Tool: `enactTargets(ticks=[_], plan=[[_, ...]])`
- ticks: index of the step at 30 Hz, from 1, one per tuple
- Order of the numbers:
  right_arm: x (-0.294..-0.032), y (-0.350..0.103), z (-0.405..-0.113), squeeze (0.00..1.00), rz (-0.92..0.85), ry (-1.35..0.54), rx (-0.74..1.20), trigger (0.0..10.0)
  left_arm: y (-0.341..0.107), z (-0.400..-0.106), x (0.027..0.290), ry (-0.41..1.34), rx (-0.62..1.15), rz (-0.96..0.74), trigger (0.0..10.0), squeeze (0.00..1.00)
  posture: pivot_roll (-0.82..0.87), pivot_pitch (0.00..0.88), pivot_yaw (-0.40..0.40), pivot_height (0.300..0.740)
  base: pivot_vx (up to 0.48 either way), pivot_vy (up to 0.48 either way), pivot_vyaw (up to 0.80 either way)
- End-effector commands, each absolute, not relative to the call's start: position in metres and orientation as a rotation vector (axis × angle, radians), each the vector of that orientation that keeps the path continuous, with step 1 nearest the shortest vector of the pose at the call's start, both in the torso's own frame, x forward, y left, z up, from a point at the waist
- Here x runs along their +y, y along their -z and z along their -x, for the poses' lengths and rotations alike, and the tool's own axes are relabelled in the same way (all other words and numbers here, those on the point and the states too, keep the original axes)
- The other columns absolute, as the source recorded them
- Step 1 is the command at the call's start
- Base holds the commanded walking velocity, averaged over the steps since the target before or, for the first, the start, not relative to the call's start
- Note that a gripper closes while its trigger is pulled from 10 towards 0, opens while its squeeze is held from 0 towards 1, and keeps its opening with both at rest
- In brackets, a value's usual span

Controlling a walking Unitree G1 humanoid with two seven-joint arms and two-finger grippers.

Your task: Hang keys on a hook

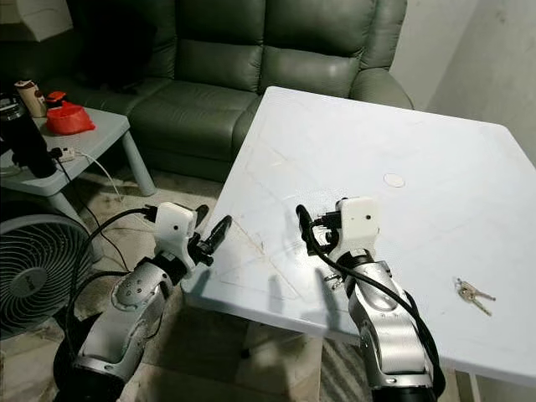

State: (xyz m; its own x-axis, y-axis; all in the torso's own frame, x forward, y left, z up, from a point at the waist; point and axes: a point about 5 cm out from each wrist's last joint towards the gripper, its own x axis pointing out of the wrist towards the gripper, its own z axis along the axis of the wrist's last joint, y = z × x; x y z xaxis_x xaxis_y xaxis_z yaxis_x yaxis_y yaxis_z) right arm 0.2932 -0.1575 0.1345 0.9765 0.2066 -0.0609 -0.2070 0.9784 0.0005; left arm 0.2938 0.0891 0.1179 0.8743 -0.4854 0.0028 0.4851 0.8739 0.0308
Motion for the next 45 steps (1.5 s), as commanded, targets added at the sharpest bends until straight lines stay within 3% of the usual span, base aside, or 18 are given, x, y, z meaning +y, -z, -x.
enactTargets(ticks=[1,8,45], plan=[[-0.161,-0.130,-0.293,0.00,0.007,-0.192,0.100,10.0,-0.120,-0.289,0.084,0.540,-0.029,-0.058,10.0,0.00,-0.07,0.087,-0.051,0.740,0.000,0.000,0.00],[-0.167,-0.120,-0.281,0.00,-0.015,-0.302,0.093,10.0,-0.118,-0.282,0.077,0.582,-0.036,-0.082,10.0,0.00,-0.07,0.093,-0.049,0.740,0.000,0.000,0.00],[-0.215,-0.074,-0.234,0.00,0.060,-0.218,0.261,10.0,-0.115,-0.273,0.068,0.644,-0.057,-0.128,10.0,0.00,-0.08,0.080,-0.030,0.740,0.000,0.000,0.00]])
